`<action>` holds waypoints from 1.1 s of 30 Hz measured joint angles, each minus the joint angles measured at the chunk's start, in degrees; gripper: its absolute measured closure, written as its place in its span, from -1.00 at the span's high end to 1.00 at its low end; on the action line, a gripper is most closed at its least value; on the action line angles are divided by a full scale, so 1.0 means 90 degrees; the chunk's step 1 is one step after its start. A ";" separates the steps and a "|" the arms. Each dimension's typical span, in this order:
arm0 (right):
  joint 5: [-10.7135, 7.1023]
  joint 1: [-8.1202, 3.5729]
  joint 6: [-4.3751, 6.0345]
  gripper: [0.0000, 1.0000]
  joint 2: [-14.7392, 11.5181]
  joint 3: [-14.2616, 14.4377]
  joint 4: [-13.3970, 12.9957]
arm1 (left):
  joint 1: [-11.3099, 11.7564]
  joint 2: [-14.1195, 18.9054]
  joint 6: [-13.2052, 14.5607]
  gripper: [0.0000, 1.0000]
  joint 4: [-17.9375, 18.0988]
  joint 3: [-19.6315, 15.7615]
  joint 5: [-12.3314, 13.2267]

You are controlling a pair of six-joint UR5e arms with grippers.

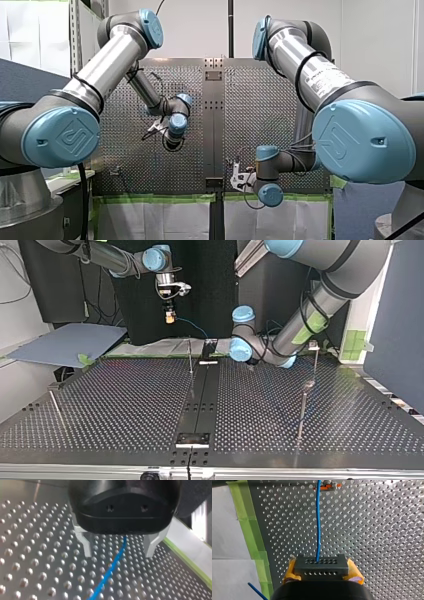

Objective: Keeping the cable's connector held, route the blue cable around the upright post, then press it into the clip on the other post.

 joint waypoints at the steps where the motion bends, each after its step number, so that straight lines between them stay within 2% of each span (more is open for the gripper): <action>1: 0.0000 0.0001 0.0001 -1.00 0.0001 0.0000 -0.0005 | -0.0007 -0.0003 -0.0068 0.98 0.0001 0.0000 0.0058; 8: -0.0014 0.0010 0.0003 -1.00 0.0001 -0.0001 -0.0020 | -0.0047 -0.0024 -0.0453 0.98 0.0014 0.0000 0.0400; 14: -0.0017 0.0011 -0.0012 -1.00 0.0000 -0.0001 -0.0020 | -0.0151 -0.0238 -0.0623 0.98 -0.0034 -0.0001 0.0567; 20: -0.0017 0.0014 -0.0023 -1.00 0.0000 -0.0001 -0.0019 | -0.0217 -0.0296 -0.0808 0.98 -0.0014 0.0000 0.0726; 28: -0.0082 0.0025 -0.0028 -1.00 0.0000 0.0000 -0.0047 | -0.0262 -0.0303 -0.1181 0.98 0.0061 0.0000 0.1138; 33: -0.0105 0.0029 -0.0027 -1.00 0.0000 -0.0001 -0.0063 | -0.0404 -0.0473 -0.1309 0.98 0.0016 0.0000 0.1355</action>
